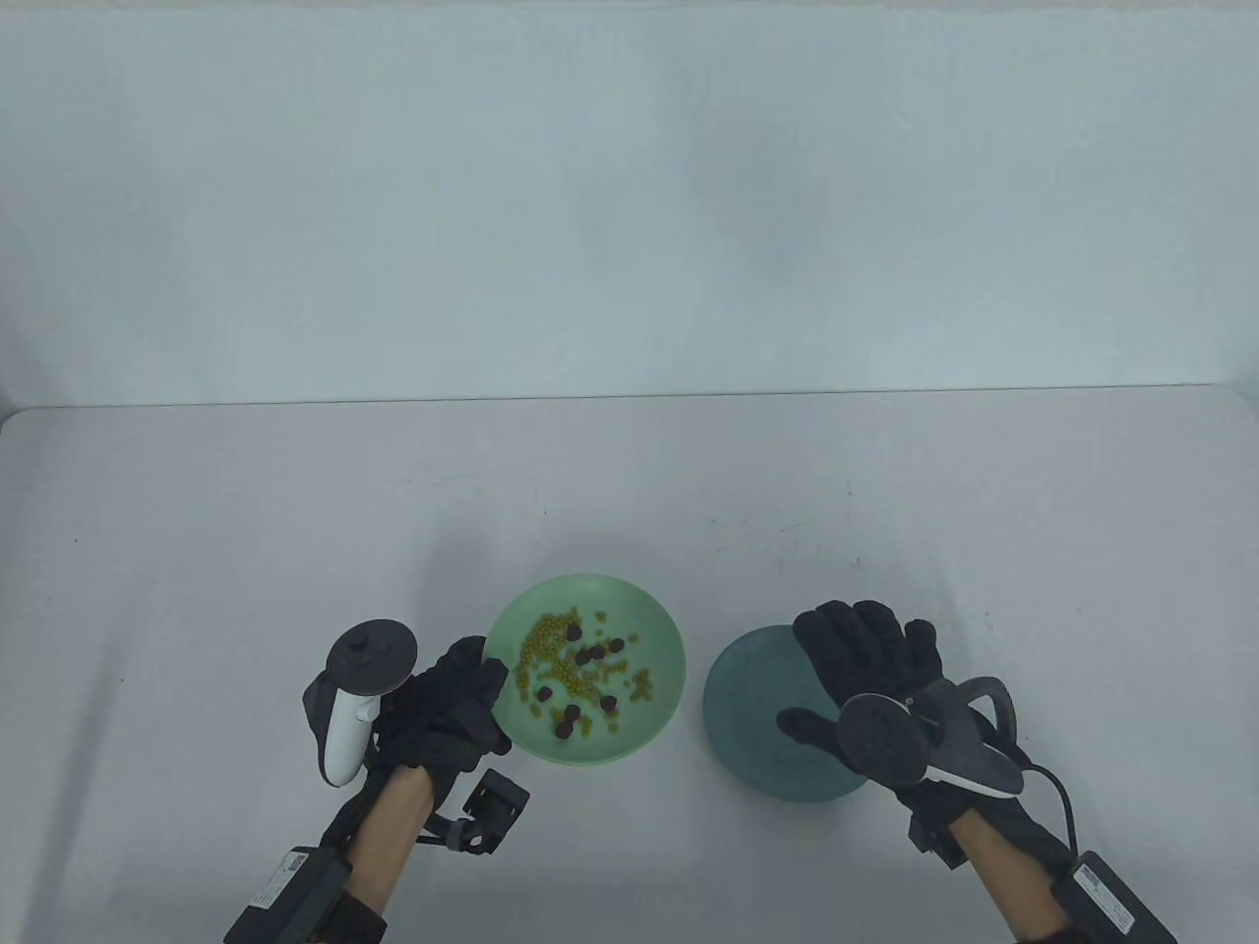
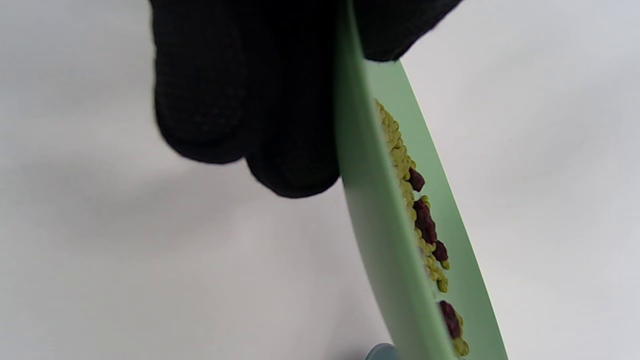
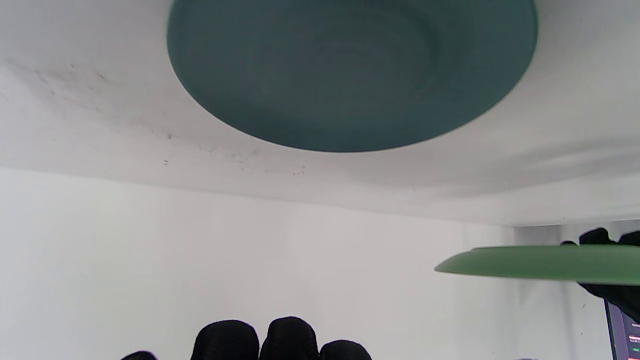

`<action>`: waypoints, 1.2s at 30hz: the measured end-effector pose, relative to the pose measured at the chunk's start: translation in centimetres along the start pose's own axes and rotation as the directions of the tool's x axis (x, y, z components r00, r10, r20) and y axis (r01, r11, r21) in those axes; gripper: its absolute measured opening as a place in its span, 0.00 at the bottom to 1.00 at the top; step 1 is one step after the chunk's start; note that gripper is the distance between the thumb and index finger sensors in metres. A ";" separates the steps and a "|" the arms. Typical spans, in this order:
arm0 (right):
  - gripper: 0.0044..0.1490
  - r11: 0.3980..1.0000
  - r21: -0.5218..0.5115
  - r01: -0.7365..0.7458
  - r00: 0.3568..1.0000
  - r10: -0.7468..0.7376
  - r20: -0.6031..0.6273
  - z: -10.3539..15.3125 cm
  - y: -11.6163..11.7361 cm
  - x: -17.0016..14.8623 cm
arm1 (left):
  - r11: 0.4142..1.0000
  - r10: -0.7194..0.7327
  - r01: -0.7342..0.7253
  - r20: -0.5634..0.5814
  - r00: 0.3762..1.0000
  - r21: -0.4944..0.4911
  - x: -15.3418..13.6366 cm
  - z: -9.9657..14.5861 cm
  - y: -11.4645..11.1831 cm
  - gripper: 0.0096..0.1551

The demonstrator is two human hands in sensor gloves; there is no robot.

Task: Pick cranberries with hand pinch into plate

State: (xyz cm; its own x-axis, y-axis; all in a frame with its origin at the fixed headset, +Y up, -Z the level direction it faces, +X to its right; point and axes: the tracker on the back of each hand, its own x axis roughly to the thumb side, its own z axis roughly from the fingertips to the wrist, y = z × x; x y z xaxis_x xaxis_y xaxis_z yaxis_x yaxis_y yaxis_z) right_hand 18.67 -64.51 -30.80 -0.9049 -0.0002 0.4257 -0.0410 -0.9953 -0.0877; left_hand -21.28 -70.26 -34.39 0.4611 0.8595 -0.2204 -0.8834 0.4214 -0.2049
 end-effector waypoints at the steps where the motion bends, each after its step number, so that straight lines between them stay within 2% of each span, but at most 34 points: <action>1: 0.58 1.000 -0.003 0.002 1.000 -0.002 0.008 -0.3 -0.5 0.3 | 1.000 0.001 -0.001 -0.001 1.000 -0.002 0.0 -0.1 0.0 0.29; 7: 0.54 0.999 0.010 -0.036 0.994 0.035 0.102 -2.9 -3.7 3.8 | 1.000 -0.009 0.009 -0.002 1.000 -0.004 0.0 -0.2 -0.3 0.29; 13: 0.46 0.990 0.026 -0.136 0.972 0.129 0.196 -5.9 -4.7 8.4 | 1.000 -0.004 0.004 0.007 1.000 -0.008 -0.1 -0.3 -0.4 0.29; 24: 0.34 0.957 0.146 -0.249 0.939 0.203 0.276 -9.9 -3.1 13.6 | 1.000 0.007 -0.006 0.017 1.000 -0.011 -0.1 -0.3 -0.4 0.29; 36: 0.28 0.920 0.185 -0.346 0.915 0.287 0.283 -11.0 -1.2 15.4 | 1.000 0.017 -0.016 0.024 1.000 -0.019 -0.1 -0.3 -0.5 0.29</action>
State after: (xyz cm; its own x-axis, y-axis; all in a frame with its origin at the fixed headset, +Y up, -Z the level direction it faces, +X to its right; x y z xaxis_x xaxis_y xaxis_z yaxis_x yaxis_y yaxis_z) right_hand 0.10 -62.27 -34.04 -0.7196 -0.3133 0.6197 0.3536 -0.9334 -0.0613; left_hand -20.86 -70.59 -34.53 0.4444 0.8730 -0.2010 -0.8889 0.4018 -0.2198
